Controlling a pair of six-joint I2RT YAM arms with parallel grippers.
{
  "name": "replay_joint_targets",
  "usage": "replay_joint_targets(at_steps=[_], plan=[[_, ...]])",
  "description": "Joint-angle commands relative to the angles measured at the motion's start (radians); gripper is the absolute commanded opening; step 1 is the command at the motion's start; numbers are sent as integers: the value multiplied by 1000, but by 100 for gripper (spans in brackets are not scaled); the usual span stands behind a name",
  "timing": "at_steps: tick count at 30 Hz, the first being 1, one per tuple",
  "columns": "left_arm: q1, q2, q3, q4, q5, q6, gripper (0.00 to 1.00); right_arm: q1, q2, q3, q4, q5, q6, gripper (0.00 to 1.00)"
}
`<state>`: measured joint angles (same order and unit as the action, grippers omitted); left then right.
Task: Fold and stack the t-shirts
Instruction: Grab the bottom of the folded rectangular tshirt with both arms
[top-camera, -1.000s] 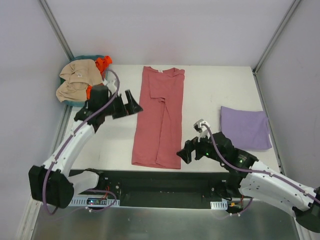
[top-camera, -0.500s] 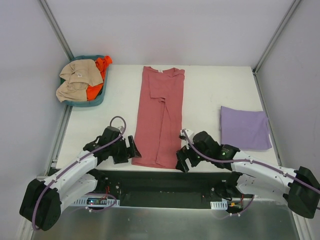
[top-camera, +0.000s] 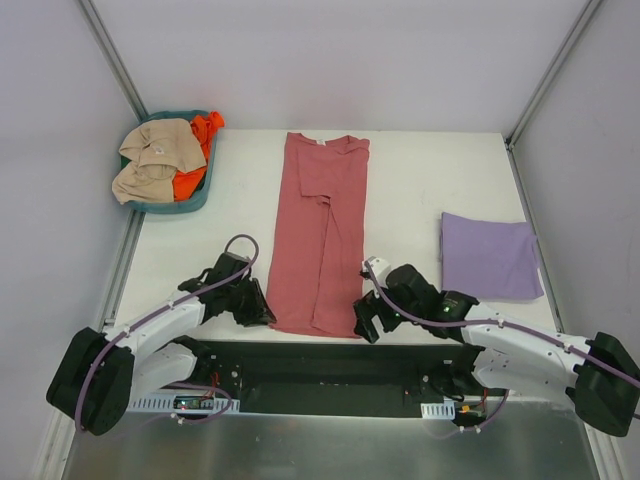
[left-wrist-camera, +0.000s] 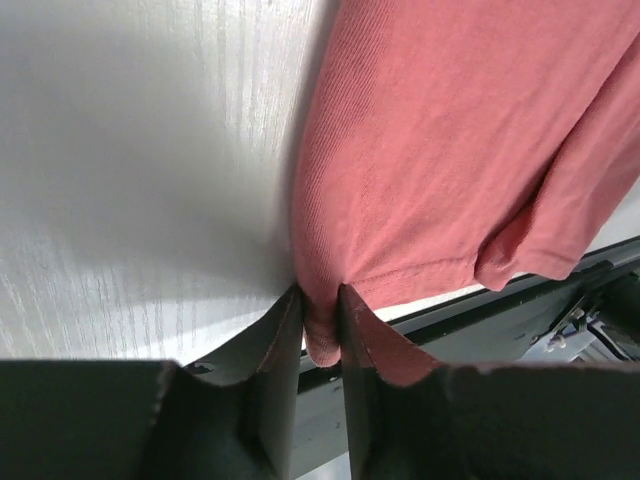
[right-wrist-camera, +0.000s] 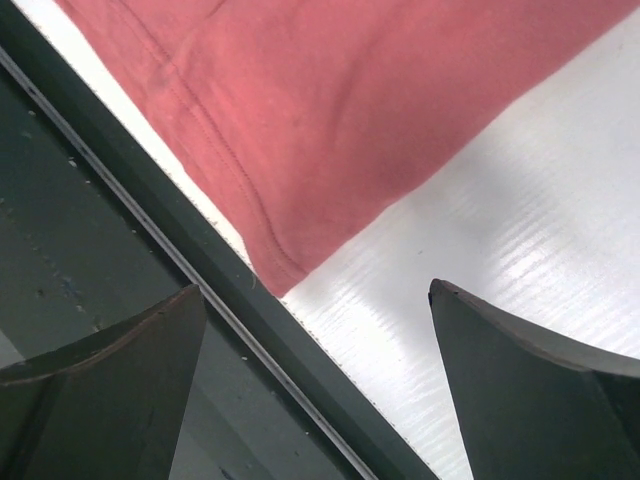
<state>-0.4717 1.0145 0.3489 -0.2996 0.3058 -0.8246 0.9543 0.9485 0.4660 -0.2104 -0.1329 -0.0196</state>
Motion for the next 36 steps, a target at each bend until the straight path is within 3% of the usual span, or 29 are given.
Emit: replay_joint_targets(at_steps=[1,2,8,11,17,23,29,34,36], plan=[[-5,61,-4,-49,-28,31,14,15,9,-4,39,73,-17,96],[-5,67,-2,-52,-21,36,8,30,15,-1,39,96,-23,97],[-5,45,-2,-68,-31,39,0,170,111,49,32,194,-86,99],[-5,35,1,-70,-27,41,0,202,189,104,0,216,-115,88],[-5,-2,4,-75,-17,51,0,277,314,223,-83,323,-190,82],[-5,-7,9,-79,-43,48,0,285,418,263,-103,202,-223,67],[-7,-10,21,-84,-45,53,0,291,519,319,-142,162,-220,63],[-5,-25,21,-101,-53,50,0,291,605,352,-170,199,-181,46],[-5,-39,21,-111,-56,47,0,294,616,358,-182,222,-161,34]])
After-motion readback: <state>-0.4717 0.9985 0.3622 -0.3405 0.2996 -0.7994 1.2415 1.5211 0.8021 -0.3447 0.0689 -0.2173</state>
